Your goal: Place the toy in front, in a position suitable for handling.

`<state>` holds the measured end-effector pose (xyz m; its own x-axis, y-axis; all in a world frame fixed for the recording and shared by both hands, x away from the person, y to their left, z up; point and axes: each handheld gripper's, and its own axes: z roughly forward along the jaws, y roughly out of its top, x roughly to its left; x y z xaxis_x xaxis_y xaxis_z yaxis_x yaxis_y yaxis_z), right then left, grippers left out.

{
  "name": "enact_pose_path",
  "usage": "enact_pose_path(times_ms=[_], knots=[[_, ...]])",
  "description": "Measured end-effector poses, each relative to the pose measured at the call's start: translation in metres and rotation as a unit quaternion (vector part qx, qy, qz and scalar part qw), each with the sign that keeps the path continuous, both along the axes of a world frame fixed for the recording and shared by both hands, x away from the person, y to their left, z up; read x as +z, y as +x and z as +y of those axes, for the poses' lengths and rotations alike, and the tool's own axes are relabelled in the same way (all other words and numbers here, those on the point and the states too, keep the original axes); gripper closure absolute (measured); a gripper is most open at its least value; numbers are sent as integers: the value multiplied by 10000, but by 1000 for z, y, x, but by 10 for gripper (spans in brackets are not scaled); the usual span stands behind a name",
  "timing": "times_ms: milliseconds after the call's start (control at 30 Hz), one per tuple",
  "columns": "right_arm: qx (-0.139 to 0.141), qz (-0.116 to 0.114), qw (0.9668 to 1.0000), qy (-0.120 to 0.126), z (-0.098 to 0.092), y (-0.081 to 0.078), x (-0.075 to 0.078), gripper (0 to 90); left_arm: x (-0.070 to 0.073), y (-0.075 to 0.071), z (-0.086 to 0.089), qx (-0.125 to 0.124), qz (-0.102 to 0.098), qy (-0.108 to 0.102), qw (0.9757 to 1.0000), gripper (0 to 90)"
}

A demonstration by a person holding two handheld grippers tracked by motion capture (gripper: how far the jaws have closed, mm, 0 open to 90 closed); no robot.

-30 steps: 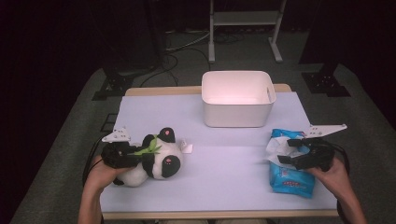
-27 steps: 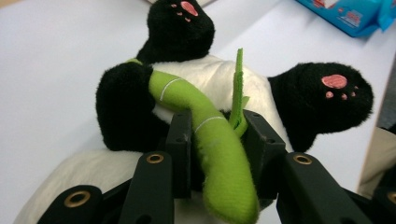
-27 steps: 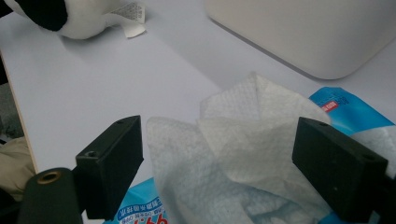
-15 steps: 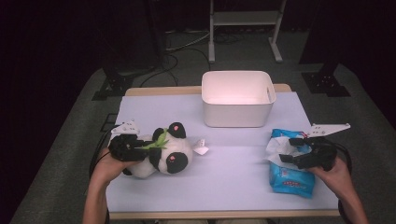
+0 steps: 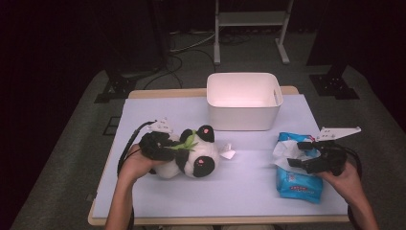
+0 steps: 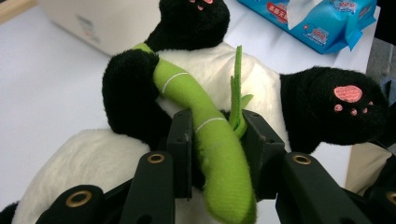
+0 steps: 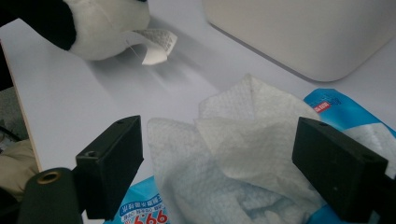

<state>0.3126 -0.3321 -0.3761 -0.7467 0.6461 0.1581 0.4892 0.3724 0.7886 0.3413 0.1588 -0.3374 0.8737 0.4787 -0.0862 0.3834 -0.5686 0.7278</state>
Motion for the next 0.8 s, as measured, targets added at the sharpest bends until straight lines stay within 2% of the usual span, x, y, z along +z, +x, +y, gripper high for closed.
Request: enact_pose_path(times_ms=[133,400,567,800], knots=[[-17,-7,10000,25,-2,0,0,151,-1,4,-18,-121,43,3,9999,668],[-14,8,10000,-2,-2,1,-1,151,1,7,-38,-277,60,-51,9996,667],[-8,15,10000,-3,-3,1,-2,152,1,11,-57,-354,101,82,9993,667],[5,14,10000,17,-4,1,-1,152,-1,14,-77,-455,124,116,9988,667]])
